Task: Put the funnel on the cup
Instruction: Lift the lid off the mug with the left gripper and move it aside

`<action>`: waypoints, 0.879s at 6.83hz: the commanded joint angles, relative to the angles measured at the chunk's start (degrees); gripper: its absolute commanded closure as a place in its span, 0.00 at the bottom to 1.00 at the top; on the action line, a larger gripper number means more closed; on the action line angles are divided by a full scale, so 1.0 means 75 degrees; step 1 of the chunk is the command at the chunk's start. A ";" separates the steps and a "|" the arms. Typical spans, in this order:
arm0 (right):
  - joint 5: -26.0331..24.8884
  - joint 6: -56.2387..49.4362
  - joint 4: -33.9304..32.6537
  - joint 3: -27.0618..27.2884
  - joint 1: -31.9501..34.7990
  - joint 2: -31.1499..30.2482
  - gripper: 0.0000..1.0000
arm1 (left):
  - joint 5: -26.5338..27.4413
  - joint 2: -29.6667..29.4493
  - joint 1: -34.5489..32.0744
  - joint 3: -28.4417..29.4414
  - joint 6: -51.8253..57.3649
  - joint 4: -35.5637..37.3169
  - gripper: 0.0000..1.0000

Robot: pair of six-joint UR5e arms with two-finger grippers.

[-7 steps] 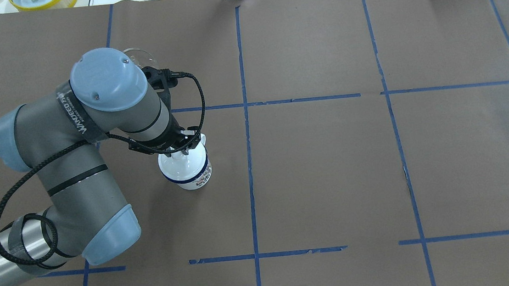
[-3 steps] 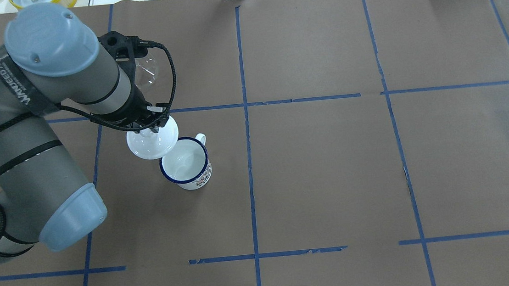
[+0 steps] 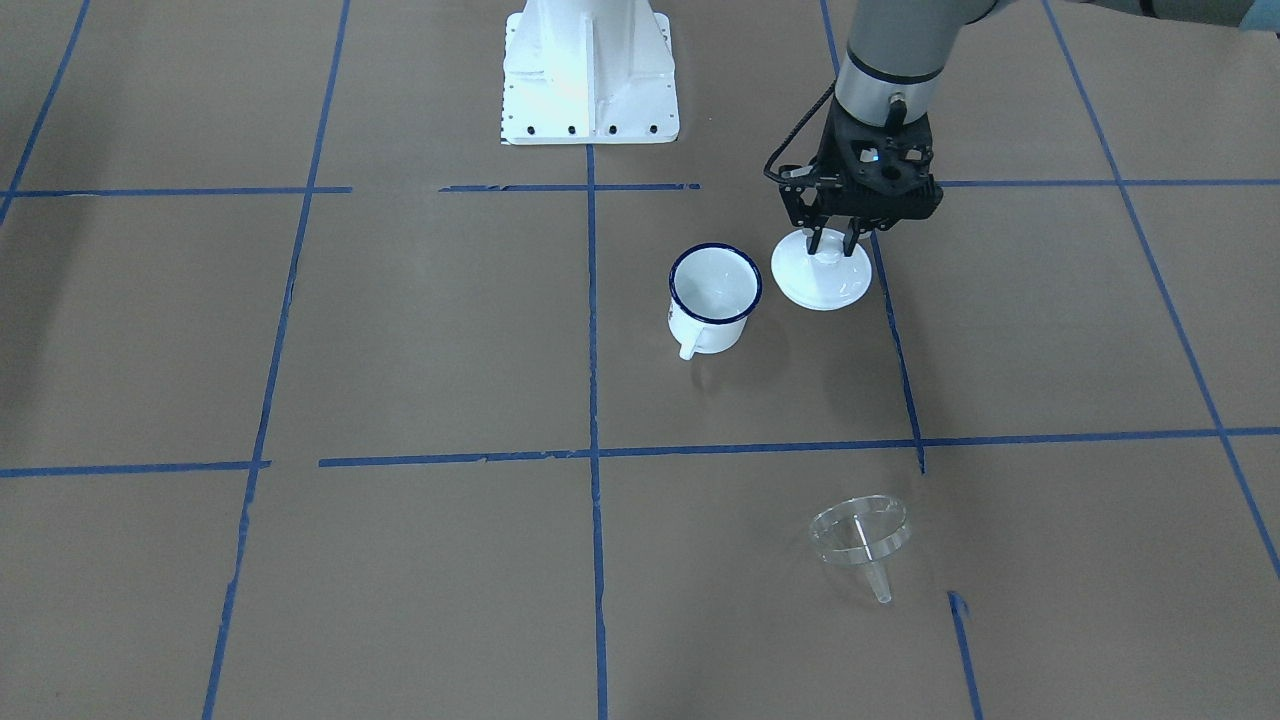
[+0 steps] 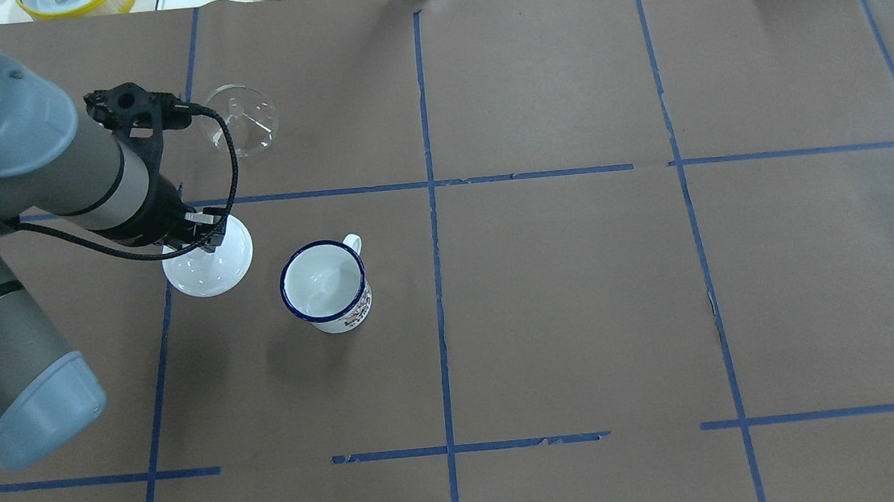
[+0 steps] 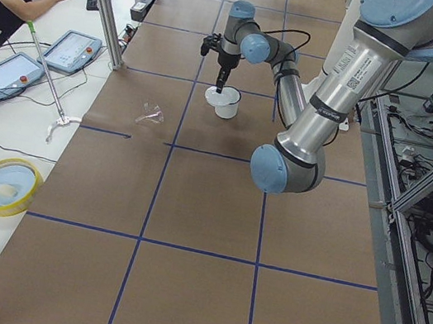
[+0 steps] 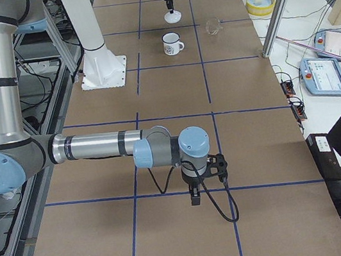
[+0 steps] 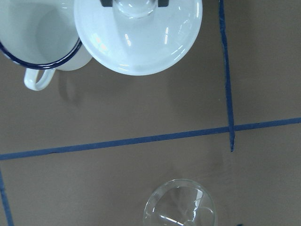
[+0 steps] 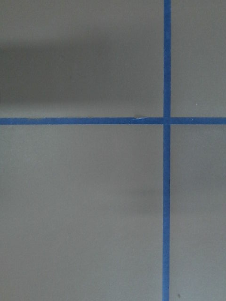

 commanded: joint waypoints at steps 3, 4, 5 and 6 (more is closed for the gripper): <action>0.0000 0.0000 0.0000 -0.0011 0.0000 0.0005 0.00 | -0.0085 0.0835 0.0088 0.1068 -0.0183 -0.1743 1.00; 0.0000 0.0000 0.0000 -0.0011 0.0000 0.0005 0.00 | -0.0097 0.0811 0.0100 0.1432 -0.0172 -0.2023 1.00; 0.0000 0.0000 0.0000 -0.0011 0.0000 0.0005 0.00 | -0.0108 0.0811 0.0100 0.1691 -0.0171 -0.2247 1.00; 0.0000 0.0000 0.0000 -0.0011 0.0000 0.0005 0.00 | -0.0109 0.0799 0.0112 0.1763 -0.0171 -0.2260 1.00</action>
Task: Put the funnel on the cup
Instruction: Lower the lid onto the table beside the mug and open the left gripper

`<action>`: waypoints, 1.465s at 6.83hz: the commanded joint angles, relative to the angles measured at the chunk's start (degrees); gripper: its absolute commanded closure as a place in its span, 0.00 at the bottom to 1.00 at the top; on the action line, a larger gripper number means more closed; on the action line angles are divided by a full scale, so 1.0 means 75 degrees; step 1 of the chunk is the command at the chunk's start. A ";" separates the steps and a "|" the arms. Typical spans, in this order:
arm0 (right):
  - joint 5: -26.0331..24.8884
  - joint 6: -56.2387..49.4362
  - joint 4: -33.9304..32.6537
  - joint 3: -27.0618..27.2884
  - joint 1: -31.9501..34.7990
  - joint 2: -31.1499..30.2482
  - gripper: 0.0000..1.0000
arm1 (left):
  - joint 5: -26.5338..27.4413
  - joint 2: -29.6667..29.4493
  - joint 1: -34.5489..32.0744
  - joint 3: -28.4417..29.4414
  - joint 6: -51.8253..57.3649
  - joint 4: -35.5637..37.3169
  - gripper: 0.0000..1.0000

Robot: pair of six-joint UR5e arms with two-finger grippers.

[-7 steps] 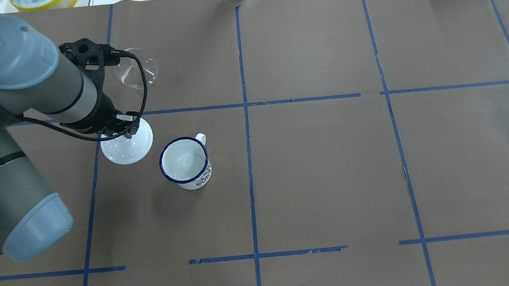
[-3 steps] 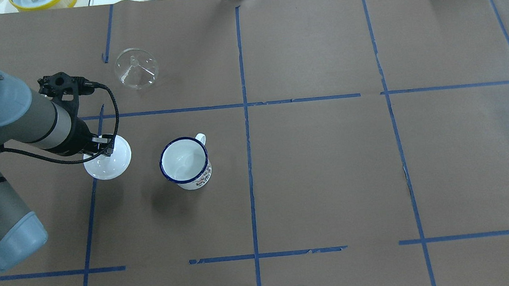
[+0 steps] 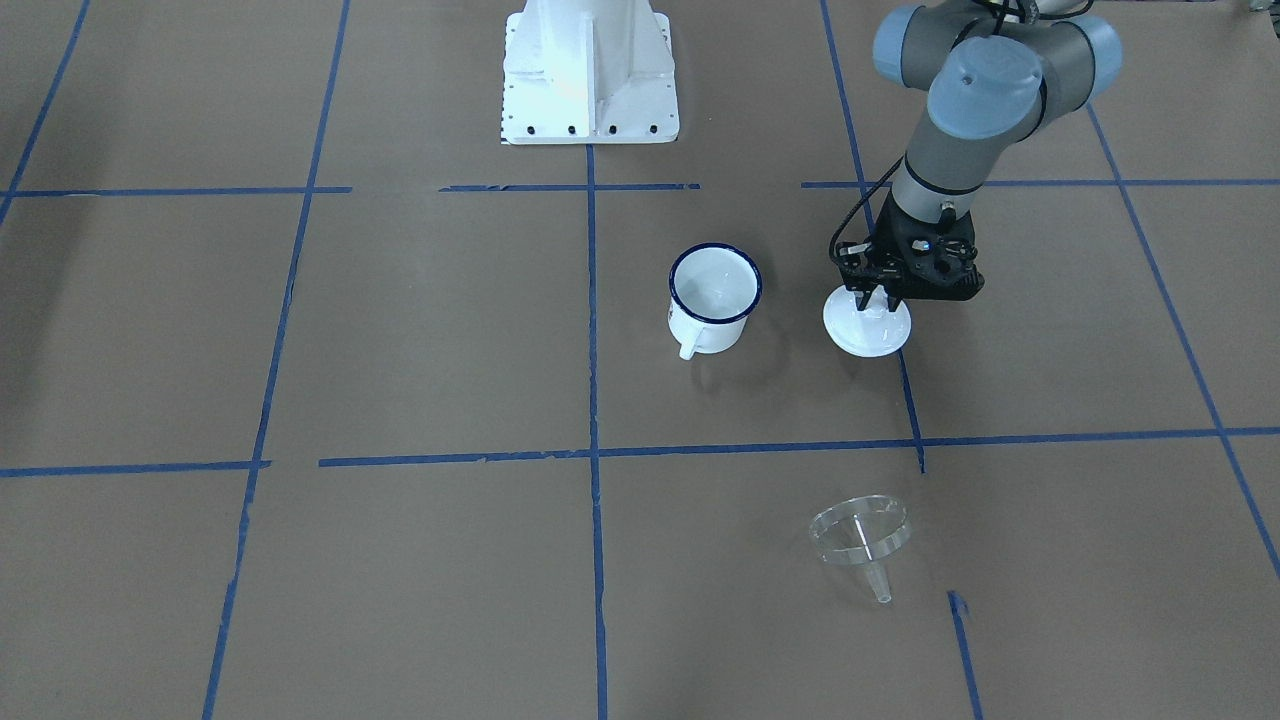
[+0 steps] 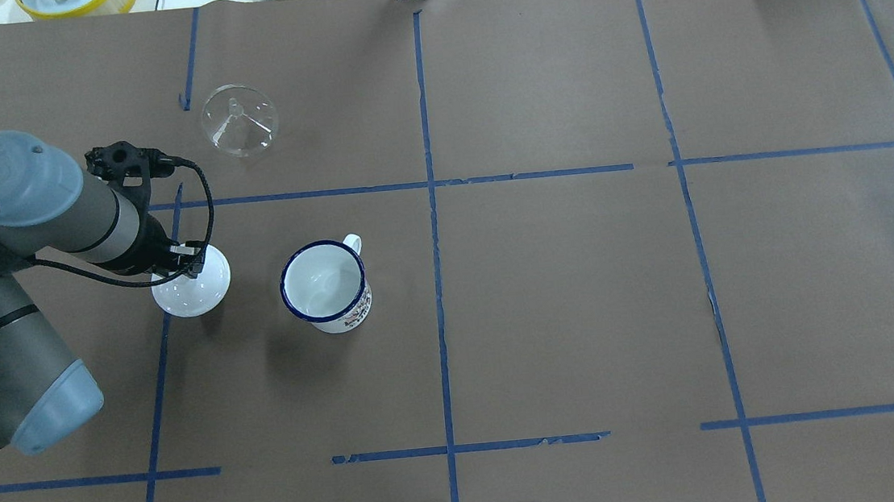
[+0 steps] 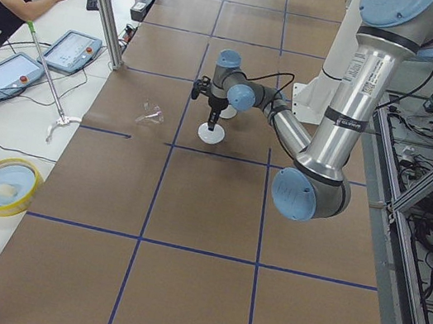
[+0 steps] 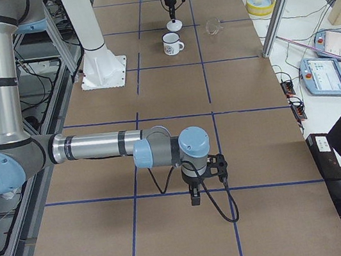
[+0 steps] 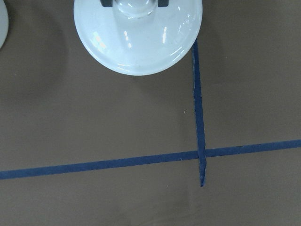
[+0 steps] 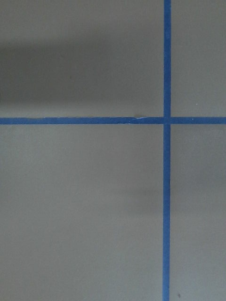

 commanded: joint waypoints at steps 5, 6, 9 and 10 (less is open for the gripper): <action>0.0000 0.0000 0.0000 0.0000 0.0000 0.0001 0.00 | -0.0850 -0.0209 0.0033 0.0489 0.0071 -0.0118 0.22; 0.0000 0.0000 0.0000 0.0000 0.0000 -0.0011 0.00 | -0.0851 -0.0233 0.0033 0.0466 0.0071 -0.0118 0.00; 0.0000 0.0000 0.0000 0.0000 0.0000 -0.0011 0.00 | -0.0804 -0.0524 -0.0129 0.0243 -0.0033 -0.0048 0.00; 0.0000 0.0000 0.0000 0.0011 0.0000 0.0000 0.00 | -0.0781 -0.0758 -0.0606 0.0336 -0.0081 -0.0036 0.00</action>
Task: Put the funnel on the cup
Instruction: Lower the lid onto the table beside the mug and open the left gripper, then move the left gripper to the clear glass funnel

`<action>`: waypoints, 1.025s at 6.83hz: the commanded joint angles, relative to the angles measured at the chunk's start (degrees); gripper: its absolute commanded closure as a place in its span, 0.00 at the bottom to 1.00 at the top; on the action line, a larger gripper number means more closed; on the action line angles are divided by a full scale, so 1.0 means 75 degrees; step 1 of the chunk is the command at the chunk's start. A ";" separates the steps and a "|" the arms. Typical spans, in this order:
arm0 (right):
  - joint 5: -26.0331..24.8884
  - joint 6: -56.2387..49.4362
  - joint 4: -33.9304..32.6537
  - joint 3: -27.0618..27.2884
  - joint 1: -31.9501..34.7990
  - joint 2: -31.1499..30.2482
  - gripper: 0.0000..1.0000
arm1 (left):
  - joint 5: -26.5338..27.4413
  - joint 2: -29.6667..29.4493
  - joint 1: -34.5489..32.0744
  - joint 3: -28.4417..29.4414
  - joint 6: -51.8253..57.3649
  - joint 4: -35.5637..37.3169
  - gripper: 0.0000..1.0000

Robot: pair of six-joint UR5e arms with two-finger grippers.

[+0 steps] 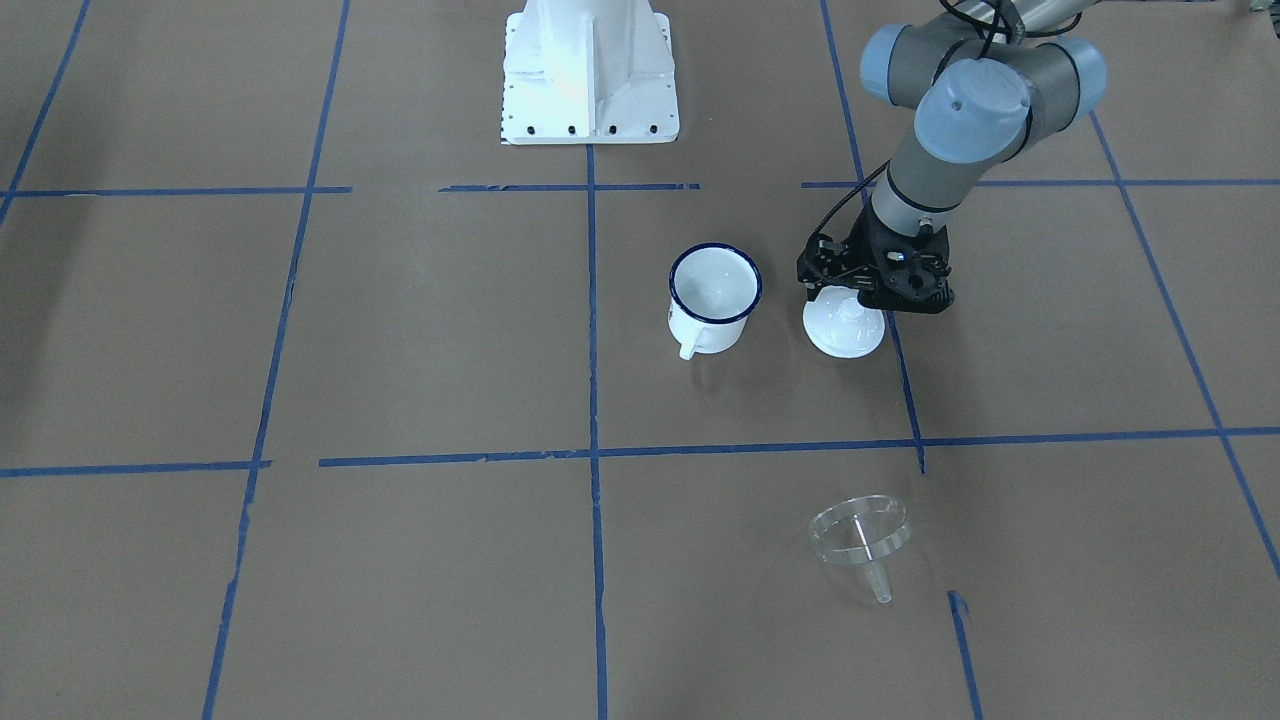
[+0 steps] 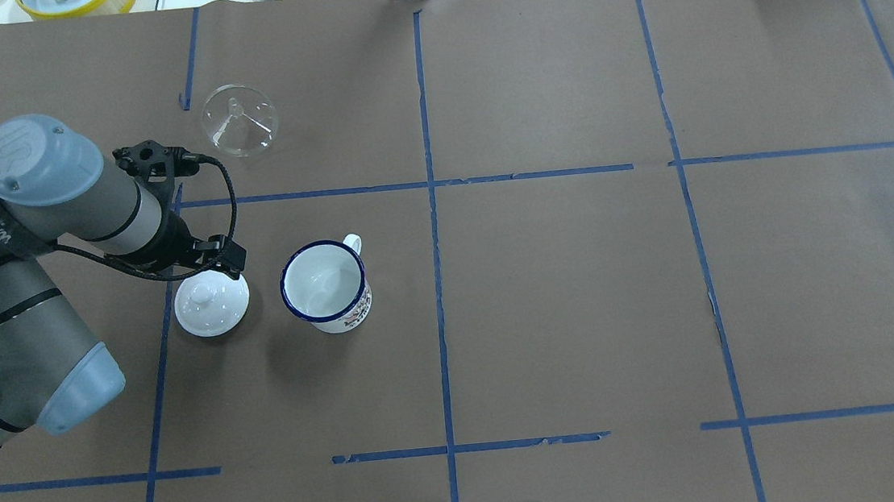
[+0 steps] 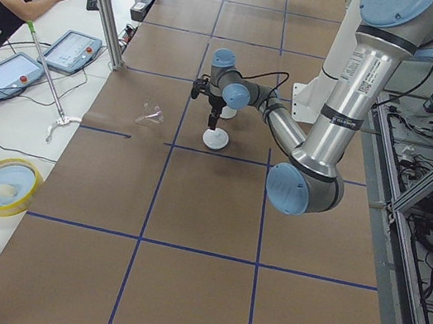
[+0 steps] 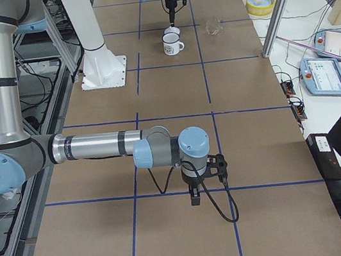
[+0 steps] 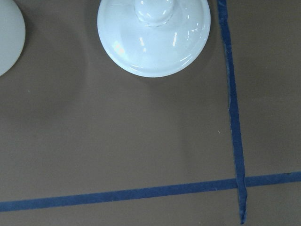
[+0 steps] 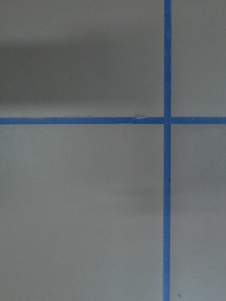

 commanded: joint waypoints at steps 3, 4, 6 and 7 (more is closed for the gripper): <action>0.0000 0.0000 0.0000 -0.0005 0.0000 -0.0005 0.00 | 0.0264 -0.1142 -0.0861 0.0767 -0.3021 -0.0332 0.00; 0.0000 0.0000 0.0000 0.0006 0.0000 0.0006 0.00 | 0.0568 -0.1191 -0.0850 0.1235 -0.4529 -0.1368 0.00; 0.0000 0.0000 0.0000 -0.0005 0.0000 -0.0005 0.00 | 0.1629 -0.1412 -0.0769 0.2150 -0.6714 -0.2850 0.00; 0.0000 0.0000 0.0000 -0.0005 0.0000 -0.0005 0.00 | 0.2229 -0.1716 -0.0547 0.2676 -0.7791 -0.3145 0.00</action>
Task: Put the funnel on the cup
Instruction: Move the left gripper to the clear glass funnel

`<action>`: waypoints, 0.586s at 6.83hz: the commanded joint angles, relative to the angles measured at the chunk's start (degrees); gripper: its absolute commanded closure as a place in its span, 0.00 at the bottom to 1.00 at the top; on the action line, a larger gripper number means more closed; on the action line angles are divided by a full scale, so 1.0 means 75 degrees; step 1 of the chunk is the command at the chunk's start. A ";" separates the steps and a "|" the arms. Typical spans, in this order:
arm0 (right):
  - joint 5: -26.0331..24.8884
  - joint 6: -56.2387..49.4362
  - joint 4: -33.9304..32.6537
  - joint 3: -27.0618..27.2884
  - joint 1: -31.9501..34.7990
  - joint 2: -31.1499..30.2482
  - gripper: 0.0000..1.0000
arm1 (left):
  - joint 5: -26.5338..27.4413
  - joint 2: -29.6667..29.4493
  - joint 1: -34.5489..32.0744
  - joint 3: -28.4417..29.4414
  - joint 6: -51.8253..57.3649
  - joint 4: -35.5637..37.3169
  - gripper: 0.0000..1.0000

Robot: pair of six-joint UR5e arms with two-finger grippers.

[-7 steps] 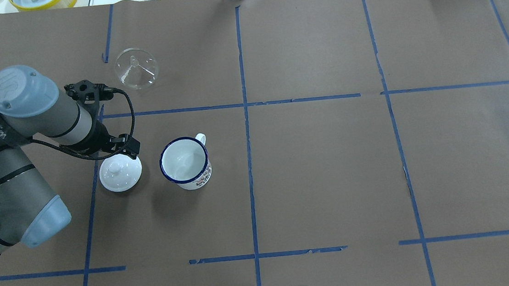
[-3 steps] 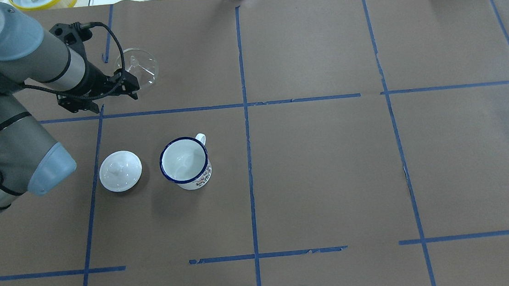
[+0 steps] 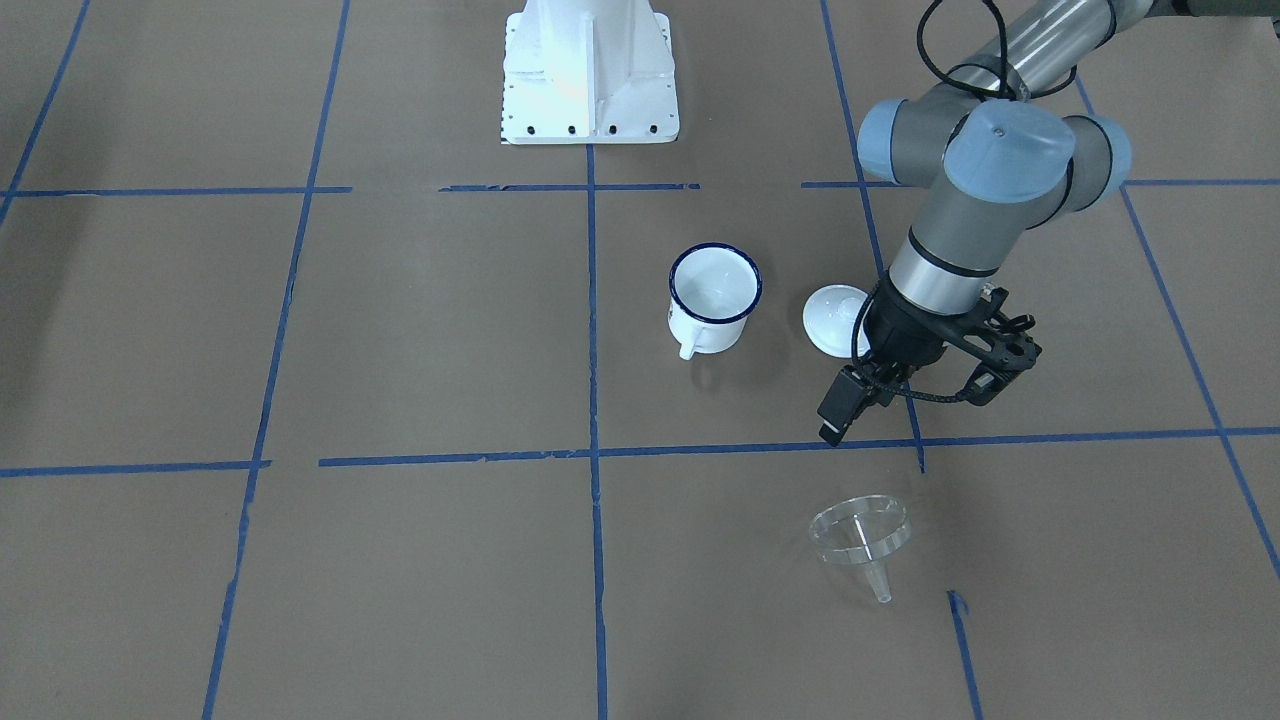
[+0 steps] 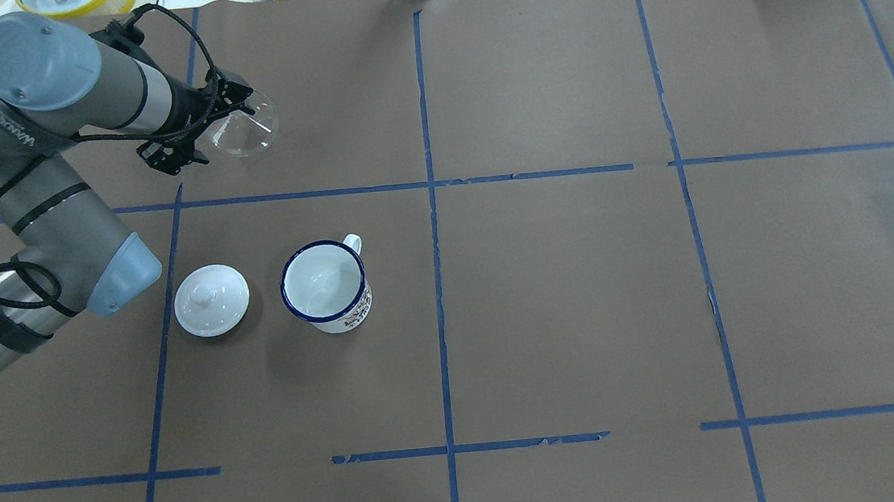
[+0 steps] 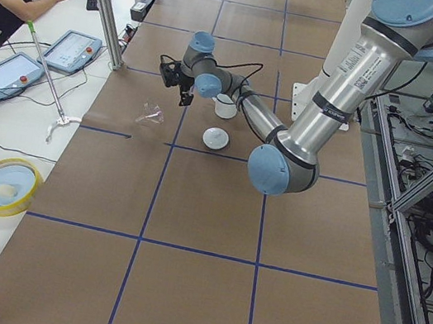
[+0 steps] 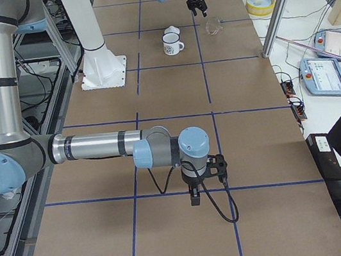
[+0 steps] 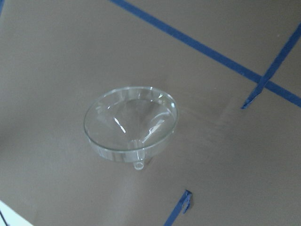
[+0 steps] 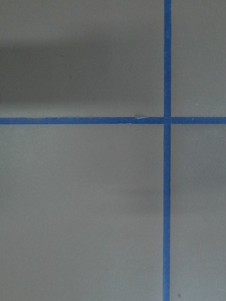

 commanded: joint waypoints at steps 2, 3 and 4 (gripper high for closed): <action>0.0000 0.0000 0.0000 0.0010 0.0000 -0.0001 0.00 | 0.1643 -0.0475 0.0499 0.0804 -0.2518 -0.0543 0.00; 0.0000 0.0000 0.0000 -0.0002 0.0000 -0.0001 0.00 | 0.2111 -0.0708 0.0547 0.1141 -0.3140 -0.0566 0.00; 0.0000 0.0000 0.0000 0.0009 0.0000 -0.0001 0.00 | 0.2638 -0.0814 0.0675 0.1528 -0.3552 -0.0903 0.00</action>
